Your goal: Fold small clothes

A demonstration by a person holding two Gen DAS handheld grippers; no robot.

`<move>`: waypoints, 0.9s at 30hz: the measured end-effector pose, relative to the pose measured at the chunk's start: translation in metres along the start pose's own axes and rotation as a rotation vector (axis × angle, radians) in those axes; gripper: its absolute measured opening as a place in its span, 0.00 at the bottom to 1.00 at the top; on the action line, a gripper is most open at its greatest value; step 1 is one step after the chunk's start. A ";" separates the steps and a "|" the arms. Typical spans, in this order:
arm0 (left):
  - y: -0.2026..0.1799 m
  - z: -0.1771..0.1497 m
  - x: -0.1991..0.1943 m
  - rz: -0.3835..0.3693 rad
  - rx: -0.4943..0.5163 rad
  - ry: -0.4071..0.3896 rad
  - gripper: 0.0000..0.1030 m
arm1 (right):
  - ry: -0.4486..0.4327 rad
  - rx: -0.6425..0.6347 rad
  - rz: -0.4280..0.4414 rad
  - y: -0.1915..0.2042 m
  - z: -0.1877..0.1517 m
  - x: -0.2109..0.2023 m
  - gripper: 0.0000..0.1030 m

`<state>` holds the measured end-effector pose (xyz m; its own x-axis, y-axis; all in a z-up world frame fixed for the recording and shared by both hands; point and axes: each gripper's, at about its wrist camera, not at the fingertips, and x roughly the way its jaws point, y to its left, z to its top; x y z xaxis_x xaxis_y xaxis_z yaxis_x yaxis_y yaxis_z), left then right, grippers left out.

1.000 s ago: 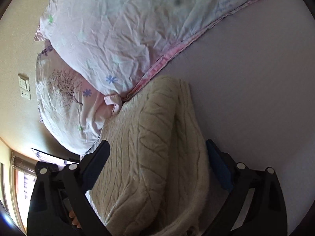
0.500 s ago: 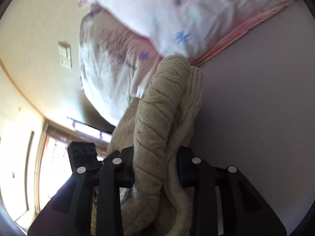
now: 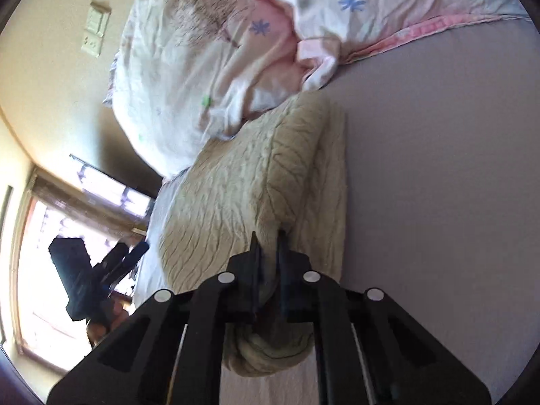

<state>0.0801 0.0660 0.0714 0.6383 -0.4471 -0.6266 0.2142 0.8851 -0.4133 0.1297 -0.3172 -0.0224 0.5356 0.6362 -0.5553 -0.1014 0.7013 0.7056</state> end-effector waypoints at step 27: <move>-0.032 -0.075 0.052 0.398 0.237 0.161 0.99 | -0.042 -0.319 -0.645 0.066 -0.113 0.016 0.98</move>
<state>0.0513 0.0042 0.0025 0.5860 -0.0662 -0.8076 0.1512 0.9881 0.0286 0.0371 -0.2244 -0.0348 0.6022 0.0551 -0.7964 0.0098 0.9970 0.0764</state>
